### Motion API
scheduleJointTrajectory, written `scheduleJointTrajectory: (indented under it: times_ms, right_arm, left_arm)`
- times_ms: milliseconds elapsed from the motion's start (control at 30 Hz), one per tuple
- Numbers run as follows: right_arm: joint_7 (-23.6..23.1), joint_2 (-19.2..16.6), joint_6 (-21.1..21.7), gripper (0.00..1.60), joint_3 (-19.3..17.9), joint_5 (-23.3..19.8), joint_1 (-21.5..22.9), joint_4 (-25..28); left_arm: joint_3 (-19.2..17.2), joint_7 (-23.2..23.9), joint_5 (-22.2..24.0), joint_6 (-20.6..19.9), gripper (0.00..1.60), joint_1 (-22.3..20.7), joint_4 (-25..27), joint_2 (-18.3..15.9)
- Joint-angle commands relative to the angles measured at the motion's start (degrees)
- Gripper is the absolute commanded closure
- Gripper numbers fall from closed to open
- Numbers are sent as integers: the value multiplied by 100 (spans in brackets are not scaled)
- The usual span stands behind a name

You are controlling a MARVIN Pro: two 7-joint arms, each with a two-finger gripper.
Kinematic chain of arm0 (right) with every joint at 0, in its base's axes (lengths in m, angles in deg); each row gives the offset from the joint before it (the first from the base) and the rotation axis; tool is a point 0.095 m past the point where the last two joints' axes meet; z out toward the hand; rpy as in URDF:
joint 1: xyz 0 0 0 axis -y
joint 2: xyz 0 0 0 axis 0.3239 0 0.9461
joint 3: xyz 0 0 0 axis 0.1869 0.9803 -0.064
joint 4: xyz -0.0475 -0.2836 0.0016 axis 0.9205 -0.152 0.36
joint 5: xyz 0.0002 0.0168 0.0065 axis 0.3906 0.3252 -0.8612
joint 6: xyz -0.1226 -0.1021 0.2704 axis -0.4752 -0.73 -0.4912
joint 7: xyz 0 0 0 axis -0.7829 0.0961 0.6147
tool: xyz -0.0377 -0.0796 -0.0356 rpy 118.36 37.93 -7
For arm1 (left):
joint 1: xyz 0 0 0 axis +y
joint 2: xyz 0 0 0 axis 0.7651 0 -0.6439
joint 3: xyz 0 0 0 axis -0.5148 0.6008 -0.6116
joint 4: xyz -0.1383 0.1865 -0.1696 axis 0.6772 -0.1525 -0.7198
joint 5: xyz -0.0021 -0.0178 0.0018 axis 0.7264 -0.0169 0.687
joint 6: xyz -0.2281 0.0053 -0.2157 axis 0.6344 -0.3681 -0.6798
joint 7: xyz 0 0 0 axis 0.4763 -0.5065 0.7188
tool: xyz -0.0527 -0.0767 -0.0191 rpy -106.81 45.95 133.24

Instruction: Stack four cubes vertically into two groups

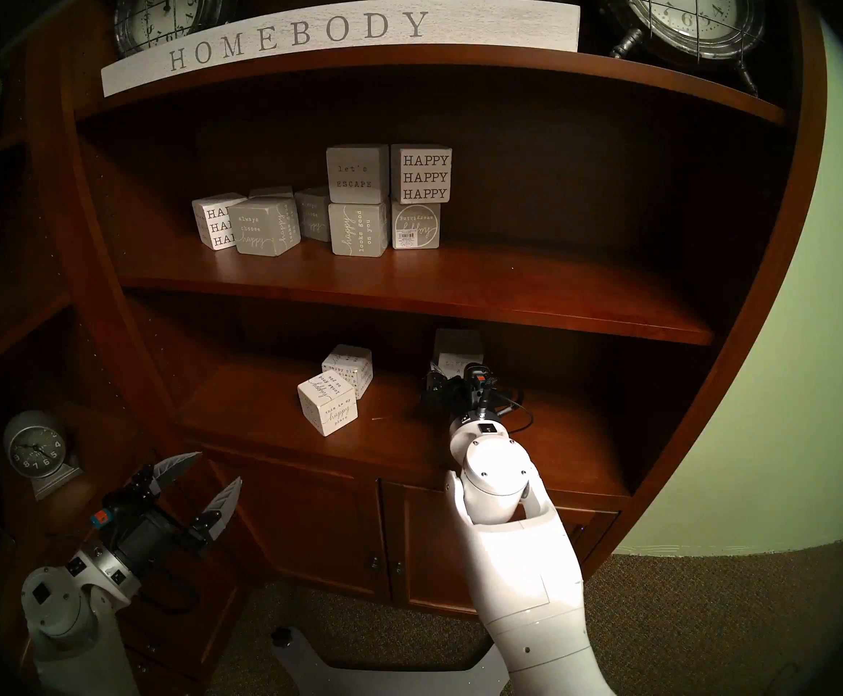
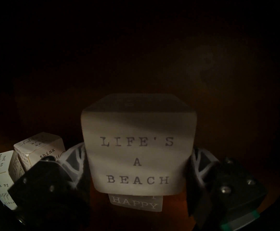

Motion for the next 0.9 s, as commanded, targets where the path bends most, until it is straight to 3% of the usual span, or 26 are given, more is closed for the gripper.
scheduleJointTrajectory:
  times_ms: [0,467,867]
  right_arm:
    - [66,166,-127,160,24,-42,629,-97]
    - [209,353,-309,160,-20,-102,1194,-875]
    - [280,374,-482,160,53,-143,1104,-917]
  left_arm:
    - [11,12,8,3,0,-2,74,3]
    - [-6,40,-12,-1,0,-17,80,31]
    - [-11,50,-20,-7,0,-18,87,39]
